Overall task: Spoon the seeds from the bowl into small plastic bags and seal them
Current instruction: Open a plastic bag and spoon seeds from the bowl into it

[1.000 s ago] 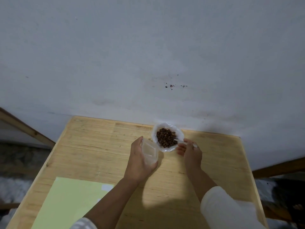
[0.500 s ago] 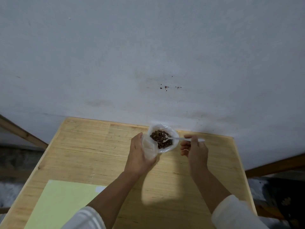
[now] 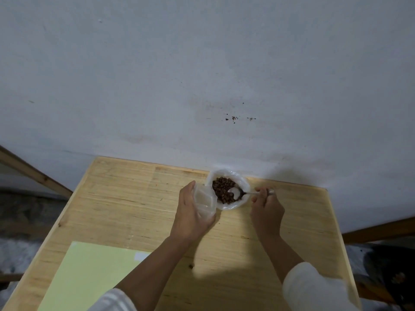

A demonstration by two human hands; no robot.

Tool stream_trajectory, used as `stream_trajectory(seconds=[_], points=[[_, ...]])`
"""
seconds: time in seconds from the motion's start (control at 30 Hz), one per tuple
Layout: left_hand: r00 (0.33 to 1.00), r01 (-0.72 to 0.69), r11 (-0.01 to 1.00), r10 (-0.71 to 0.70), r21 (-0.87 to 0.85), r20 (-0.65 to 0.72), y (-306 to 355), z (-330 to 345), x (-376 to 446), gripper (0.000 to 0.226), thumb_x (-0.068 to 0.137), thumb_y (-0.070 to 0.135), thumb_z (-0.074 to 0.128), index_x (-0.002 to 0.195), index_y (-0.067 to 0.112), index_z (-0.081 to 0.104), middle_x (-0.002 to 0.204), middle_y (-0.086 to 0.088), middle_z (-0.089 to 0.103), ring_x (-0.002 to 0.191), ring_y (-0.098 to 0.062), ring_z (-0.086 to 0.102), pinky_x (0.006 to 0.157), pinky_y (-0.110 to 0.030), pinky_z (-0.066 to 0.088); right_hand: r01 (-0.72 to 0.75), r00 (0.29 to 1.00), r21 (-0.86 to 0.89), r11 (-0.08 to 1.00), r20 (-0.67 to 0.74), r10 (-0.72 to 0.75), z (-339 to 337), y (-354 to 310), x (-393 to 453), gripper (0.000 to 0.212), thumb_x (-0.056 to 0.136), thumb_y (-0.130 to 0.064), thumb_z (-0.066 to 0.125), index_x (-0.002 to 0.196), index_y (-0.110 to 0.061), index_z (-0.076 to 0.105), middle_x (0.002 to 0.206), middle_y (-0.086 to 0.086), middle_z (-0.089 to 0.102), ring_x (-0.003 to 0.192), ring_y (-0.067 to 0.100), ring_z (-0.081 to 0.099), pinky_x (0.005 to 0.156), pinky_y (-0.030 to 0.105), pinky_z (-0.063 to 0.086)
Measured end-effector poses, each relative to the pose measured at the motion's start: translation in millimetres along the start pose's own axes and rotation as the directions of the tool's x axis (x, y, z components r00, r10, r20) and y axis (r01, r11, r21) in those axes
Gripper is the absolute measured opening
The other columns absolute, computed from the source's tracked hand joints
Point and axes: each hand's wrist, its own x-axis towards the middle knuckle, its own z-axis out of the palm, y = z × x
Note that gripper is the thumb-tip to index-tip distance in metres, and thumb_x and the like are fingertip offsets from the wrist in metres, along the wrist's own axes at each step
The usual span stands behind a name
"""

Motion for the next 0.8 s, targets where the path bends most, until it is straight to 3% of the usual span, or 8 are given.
stream_trajectory(seconds=[0.07, 0.17, 0.23, 0.3, 0.5, 0.7, 0.8], points=[[1.0, 0.012, 1.0, -0.012, -0.008, 0.003, -0.1, -1.2, -0.3, 0.102, 0.065, 0.029, 0.082, 0.143, 0.007, 0.022, 0.14, -0.005, 0.031, 0.125, -0.014, 0.036, 0.097, -0.018, 0.035, -0.178, 0.982, 0.078, 0.981, 0.084, 0.172, 9.0, 3.1, -1.5, 0.025, 0.099, -0.017, 0.036, 0.09, -0.013, 0.059, 0.07, 0.001, 0.064, 0.053, 0.021, 0.059, 0.051, 0.022, 0.048], [1.0, 0.016, 1.0, -0.016, -0.009, 0.012, 0.7, -2.3, 0.4, 0.102, 0.064, 0.031, 0.082, 0.143, 0.008, 0.022, 0.14, -0.004, 0.031, 0.122, -0.01, 0.036, 0.094, -0.015, 0.034, -0.48, 0.877, 0.256, 0.839, 0.16, 0.453, 16.7, 6.0, 2.5, 0.026, 0.098, -0.018, 0.036, 0.093, -0.012, 0.061, 0.071, 0.005, 0.067, 0.051, 0.016, 0.059, 0.049, 0.023, 0.049], [1.0, 0.013, 1.0, -0.013, -0.007, 0.013, 0.4, -2.6, 1.1, 0.102, 0.065, 0.031, 0.082, 0.143, 0.008, 0.022, 0.139, -0.004, 0.031, 0.118, -0.009, 0.037, 0.091, -0.014, 0.035, -0.558, 0.828, 0.33, 0.762, 0.151, 0.541, 15.6, 8.4, 7.3, 0.025, 0.097, -0.018, 0.038, 0.092, -0.011, 0.062, 0.068, 0.005, 0.066, 0.046, 0.012, 0.059, 0.048, 0.026, 0.047], [1.0, 0.011, 1.0, -0.01, -0.014, 0.014, 0.2, -2.2, 0.9, 0.102, 0.064, 0.031, 0.083, 0.143, 0.009, 0.022, 0.139, -0.004, 0.032, 0.115, -0.007, 0.036, 0.09, -0.014, 0.036, -0.558, 0.822, 0.371, 0.742, 0.122, 0.556, 10.3, 9.5, 12.4, 0.027, 0.097, -0.018, 0.038, 0.09, -0.011, 0.063, 0.065, 0.005, 0.065, 0.041, 0.007, 0.057, 0.044, 0.024, 0.044], [1.0, 0.006, 1.0, -0.005, -0.024, 0.031, 0.6, 1.3, 3.3, 0.102, 0.065, 0.031, 0.082, 0.144, 0.009, 0.02, 0.14, -0.004, 0.03, 0.115, -0.002, 0.031, 0.092, -0.011, 0.031, -0.475, 0.876, 0.521, 0.71, 0.198, 0.44, -15.2, -19.7, 14.7, 0.029, 0.099, -0.015, 0.037, 0.084, -0.009, 0.06, 0.063, 0.007, 0.059, 0.045, 0.011, 0.051, 0.036, 0.019, 0.037], [0.999, 0.022, 1.0, -0.022, -0.022, 0.026, -0.8, 3.3, 6.7, 0.104, 0.065, 0.034, 0.082, 0.144, 0.007, 0.02, 0.14, -0.006, 0.03, 0.123, -0.007, 0.031, 0.098, -0.013, 0.027, -0.134, 0.973, 0.44, 0.888, 0.227, 0.035, -24.2, -36.1, 0.7, 0.028, 0.1, -0.016, 0.037, 0.089, -0.01, 0.062, 0.068, 0.008, 0.058, 0.054, 0.009, 0.055, 0.038, 0.021, 0.041], [0.999, 0.036, 0.999, -0.035, -0.039, 0.032, -2.2, 2.9, 7.3, 0.106, 0.063, 0.033, 0.084, 0.144, 0.009, 0.02, 0.14, -0.004, 0.03, 0.124, -0.011, 0.035, 0.095, -0.009, 0.032, -0.052, 0.981, 0.442, 0.896, 0.191, -0.037, -26.5, -39.8, 1.2, 0.028, 0.1, -0.015, 0.037, 0.089, -0.014, 0.062, 0.07, 0.008, 0.059, 0.055, 0.011, 0.055, 0.039, 0.02, 0.043]])
